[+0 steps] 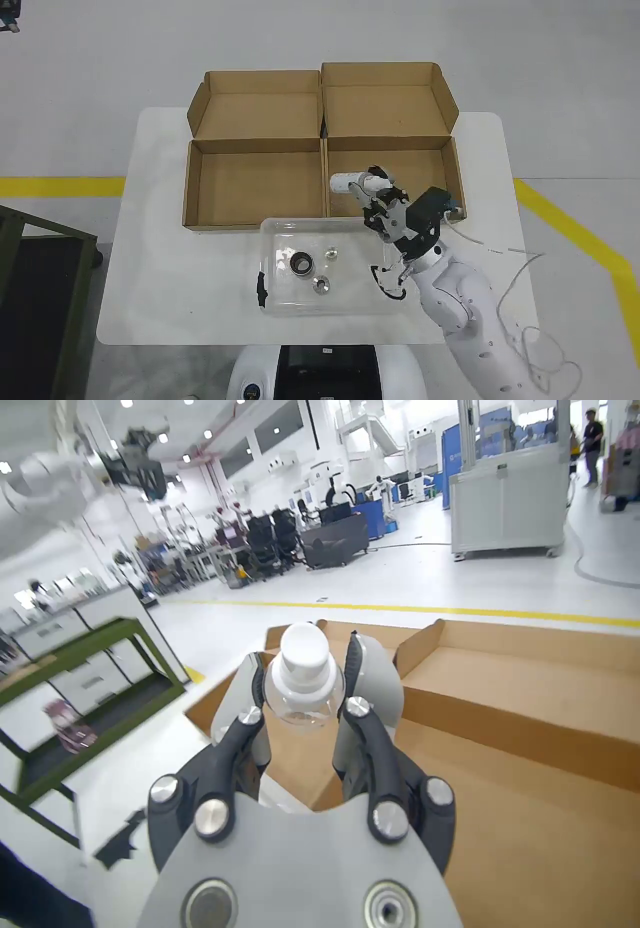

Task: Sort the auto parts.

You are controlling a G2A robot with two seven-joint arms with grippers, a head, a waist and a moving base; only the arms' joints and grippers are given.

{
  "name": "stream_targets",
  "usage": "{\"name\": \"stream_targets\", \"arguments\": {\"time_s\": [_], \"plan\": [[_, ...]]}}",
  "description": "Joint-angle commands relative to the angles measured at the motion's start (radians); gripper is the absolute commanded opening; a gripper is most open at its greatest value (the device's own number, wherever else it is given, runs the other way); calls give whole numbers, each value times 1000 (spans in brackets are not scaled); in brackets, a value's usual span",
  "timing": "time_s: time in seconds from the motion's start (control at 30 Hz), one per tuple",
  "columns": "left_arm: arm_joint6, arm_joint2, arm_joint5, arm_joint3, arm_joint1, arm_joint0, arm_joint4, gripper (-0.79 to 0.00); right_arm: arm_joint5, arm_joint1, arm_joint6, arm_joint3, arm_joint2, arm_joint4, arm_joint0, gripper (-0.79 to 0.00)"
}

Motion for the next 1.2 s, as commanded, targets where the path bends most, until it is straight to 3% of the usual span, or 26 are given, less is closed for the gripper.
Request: {"name": "stream_targets", "arguments": {"time_s": [0.0, 0.23, 0.3, 0.53, 1.03, 1.13, 1.17], "plan": [[0, 0, 0, 0, 0, 0, 0, 0, 32, -2, 12, 14, -17, -100, 14, -785], [0, 0, 0, 0, 0, 0, 0, 0, 75, -13, 120, 93, -58, -167, 85, -785], [0, 0, 0, 0, 0, 0, 0, 0, 71, -19, 168, 121, -68, -110, 108, -785], [0, 0, 0, 0, 0, 0, 0, 0, 88, -33, 288, 189, -102, -132, 203, -785], [0, 0, 0, 0, 0, 0, 0, 0, 83, -55, 426, 319, -140, -163, 320, -785], [0, 0, 0, 0, 0, 0, 0, 0, 83, -58, 430, 336, -144, -157, 329, -686], [0, 0, 0, 0, 0, 0, 0, 0, 83, -59, 431, 340, -144, -158, 331, -622]]}}
